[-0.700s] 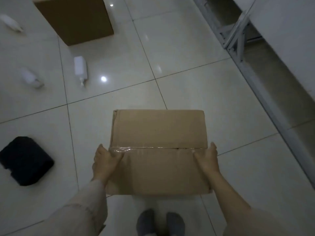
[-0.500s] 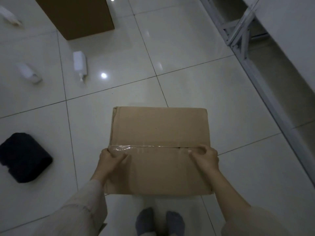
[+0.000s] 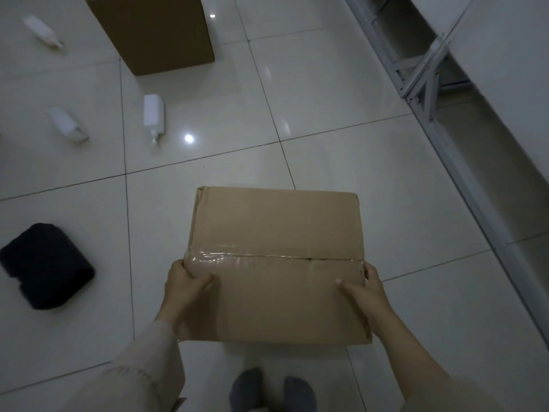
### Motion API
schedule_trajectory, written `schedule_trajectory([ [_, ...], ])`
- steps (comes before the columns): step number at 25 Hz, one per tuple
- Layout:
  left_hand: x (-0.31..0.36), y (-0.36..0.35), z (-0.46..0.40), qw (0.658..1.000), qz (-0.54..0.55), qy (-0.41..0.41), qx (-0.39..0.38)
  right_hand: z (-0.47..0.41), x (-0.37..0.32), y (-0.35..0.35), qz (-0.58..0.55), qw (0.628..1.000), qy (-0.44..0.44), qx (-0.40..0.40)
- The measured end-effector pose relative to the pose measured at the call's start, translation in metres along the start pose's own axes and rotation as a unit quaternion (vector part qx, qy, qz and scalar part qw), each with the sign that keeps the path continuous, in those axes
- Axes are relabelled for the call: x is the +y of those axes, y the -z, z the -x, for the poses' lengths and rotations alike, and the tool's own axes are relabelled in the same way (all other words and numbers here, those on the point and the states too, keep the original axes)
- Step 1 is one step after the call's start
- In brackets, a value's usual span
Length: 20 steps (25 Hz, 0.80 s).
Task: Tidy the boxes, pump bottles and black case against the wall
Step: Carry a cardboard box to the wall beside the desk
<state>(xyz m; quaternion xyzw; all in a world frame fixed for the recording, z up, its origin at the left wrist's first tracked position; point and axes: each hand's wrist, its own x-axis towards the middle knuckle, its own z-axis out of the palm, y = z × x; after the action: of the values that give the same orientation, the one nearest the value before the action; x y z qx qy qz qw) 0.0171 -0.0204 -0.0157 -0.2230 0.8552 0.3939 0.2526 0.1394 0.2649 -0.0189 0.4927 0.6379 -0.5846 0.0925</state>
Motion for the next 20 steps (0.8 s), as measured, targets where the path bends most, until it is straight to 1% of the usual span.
schedule_trajectory([
  [3,0.019,0.035,0.023,0.996,-0.014,-0.064,0.057,0.022,-0.035,0.013,0.022,0.997,0.06,-0.03],
  [5,0.041,0.07,0.043,0.991,-0.018,-0.098,0.085,0.04,-0.073,0.022,0.044,0.991,0.11,-0.056],
  [8,0.093,0.138,0.085,0.984,-0.003,-0.127,0.127,0.08,-0.157,0.033,0.066,0.976,0.183,-0.101],
  [11,0.157,0.217,0.141,0.97,0.035,-0.159,0.181,0.143,-0.259,0.04,0.065,0.955,0.255,-0.14],
  [13,0.193,0.27,0.176,0.954,0.06,-0.186,0.226,0.189,-0.325,0.042,0.062,0.936,0.307,-0.163],
  [16,0.238,0.348,0.212,0.923,0.099,-0.224,0.296,0.251,-0.419,0.034,0.075,0.898,0.389,-0.193],
  [18,0.262,0.393,0.224,0.902,0.121,-0.244,0.336,0.28,-0.474,0.017,0.089,0.877,0.427,-0.201],
  [20,0.284,0.435,0.228,0.88,0.144,-0.245,0.38,0.302,-0.525,-0.008,0.092,0.858,0.46,-0.209],
])
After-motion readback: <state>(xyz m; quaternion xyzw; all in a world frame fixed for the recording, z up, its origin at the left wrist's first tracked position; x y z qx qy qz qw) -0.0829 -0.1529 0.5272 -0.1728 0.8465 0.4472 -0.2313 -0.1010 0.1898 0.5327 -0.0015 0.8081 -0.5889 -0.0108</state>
